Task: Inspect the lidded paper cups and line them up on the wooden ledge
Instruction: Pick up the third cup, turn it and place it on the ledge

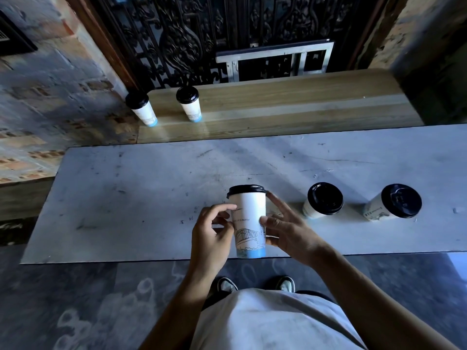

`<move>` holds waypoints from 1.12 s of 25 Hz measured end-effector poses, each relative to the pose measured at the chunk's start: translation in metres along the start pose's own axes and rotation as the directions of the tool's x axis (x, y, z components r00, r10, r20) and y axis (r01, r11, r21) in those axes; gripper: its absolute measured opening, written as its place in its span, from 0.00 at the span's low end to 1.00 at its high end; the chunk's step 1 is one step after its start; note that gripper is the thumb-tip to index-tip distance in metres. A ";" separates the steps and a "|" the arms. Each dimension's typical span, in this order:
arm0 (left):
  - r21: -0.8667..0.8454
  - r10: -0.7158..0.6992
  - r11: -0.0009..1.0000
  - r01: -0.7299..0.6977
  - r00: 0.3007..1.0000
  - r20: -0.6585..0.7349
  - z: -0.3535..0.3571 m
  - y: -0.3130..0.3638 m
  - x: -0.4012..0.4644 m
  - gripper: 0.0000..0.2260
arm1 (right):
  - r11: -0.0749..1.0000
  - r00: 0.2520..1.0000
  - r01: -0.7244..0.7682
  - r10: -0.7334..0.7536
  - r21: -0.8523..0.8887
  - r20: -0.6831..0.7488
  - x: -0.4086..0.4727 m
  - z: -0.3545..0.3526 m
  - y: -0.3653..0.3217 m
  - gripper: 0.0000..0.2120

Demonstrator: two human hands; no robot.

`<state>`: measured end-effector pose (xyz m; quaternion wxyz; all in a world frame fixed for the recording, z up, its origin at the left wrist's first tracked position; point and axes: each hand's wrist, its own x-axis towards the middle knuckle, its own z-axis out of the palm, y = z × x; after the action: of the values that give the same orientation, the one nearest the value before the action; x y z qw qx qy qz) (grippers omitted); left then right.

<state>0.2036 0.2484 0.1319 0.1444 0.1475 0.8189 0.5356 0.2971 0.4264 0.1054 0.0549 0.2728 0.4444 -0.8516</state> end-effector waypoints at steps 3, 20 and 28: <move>0.003 0.031 0.999 -0.031 0.999 0.005 -0.002 0.000 0.003 0.23 | 0.998 0.999 0.013 -0.011 -0.061 0.030 0.001 0.001 0.001 0.40; -0.128 -0.130 0.982 0.140 0.988 0.080 0.000 -0.004 0.003 0.18 | 0.984 0.986 0.166 -0.167 -0.067 -0.001 0.006 -0.004 -0.004 0.41; -0.111 -0.083 0.990 0.089 0.995 0.060 -0.002 -0.009 0.004 0.20 | 0.982 0.987 0.156 -0.160 0.103 0.030 0.006 -0.004 -0.003 0.36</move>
<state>0.1985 0.2450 0.1245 0.1983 0.1183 0.7884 0.5702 0.2930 0.4326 0.1026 -0.0180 0.2227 0.4203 -0.8794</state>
